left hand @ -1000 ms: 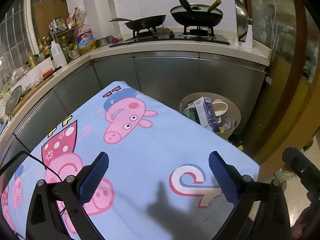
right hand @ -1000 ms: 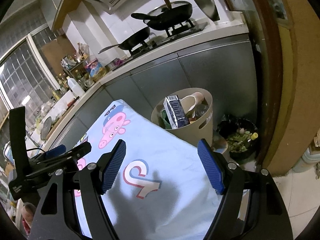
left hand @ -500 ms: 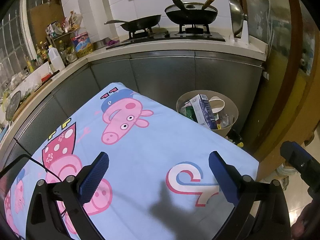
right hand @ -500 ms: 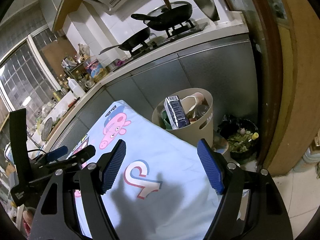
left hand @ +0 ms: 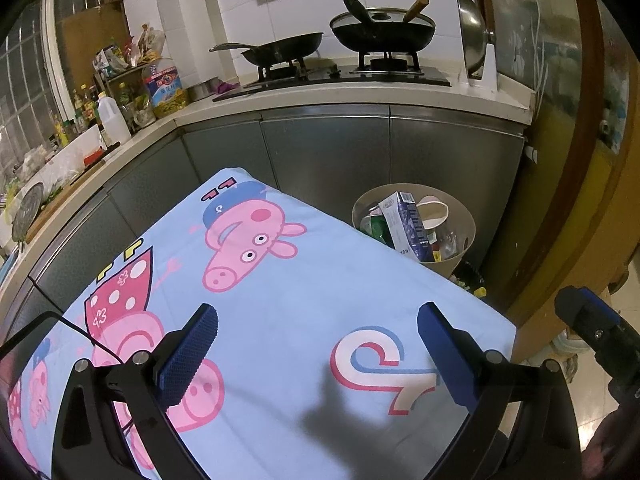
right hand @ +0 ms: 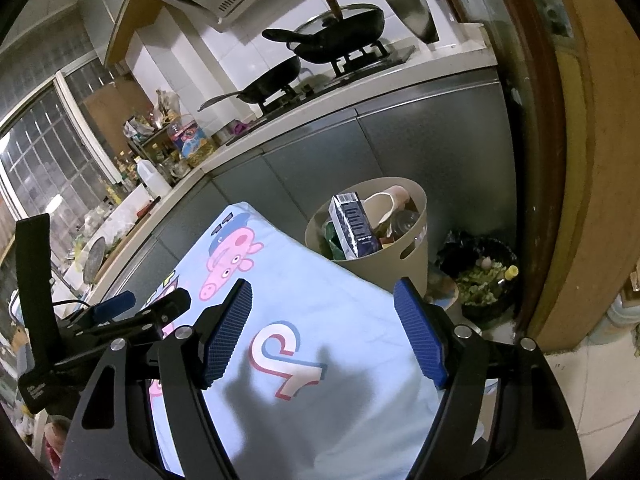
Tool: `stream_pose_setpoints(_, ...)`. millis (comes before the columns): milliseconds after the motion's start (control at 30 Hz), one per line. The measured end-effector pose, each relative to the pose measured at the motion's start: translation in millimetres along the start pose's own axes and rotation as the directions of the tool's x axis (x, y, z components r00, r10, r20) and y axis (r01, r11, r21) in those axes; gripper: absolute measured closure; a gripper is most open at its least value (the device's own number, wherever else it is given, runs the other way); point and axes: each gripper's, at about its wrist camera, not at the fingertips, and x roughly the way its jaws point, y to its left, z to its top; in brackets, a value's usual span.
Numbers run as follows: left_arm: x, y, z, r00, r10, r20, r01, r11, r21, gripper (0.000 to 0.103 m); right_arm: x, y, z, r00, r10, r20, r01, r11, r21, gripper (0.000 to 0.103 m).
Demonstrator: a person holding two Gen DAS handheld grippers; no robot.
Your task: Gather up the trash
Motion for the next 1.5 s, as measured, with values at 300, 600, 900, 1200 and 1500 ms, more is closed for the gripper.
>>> stream_pose_setpoints(300, -0.2, -3.6, -0.2, 1.0, -0.008, 0.004, 0.008, 1.0, 0.013, 0.004, -2.4, -1.9, 3.8, 1.0, -0.004, 0.014, 0.004, 1.0, 0.008, 0.03)
stream_pose_setpoints(600, -3.1, -6.0, 1.5, 1.0, -0.006, 0.013, 0.006, 1.0, 0.019, 0.004, -2.5, -5.4, 2.4, 1.0, 0.003, 0.013, -0.004, 1.0, 0.027, 0.03)
stream_pose_setpoints(900, -3.7, -6.3, 0.2, 1.0, -0.003, 0.017, 0.003, 1.0, 0.021, 0.004, -3.6, 0.0, 2.9, 1.0, 0.009, 0.016, -0.009, 1.0, 0.003, 0.03)
stream_pose_setpoints(1200, -6.3, -6.0, 0.4, 0.999, 0.005, 0.036, -0.006, 1.0, 0.026, 0.004, -4.2, -0.9, 4.6, 1.0, 0.014, 0.021, -0.014, 1.0, 0.005, 0.03)
stream_pose_setpoints(1500, -7.7, -3.6, 1.8, 0.999, 0.007, 0.04, -0.008, 1.0, 0.016, 0.004, -2.1, 2.5, -0.1, 1.0, 0.021, 0.018, -0.021, 1.0, 0.005, 0.03)
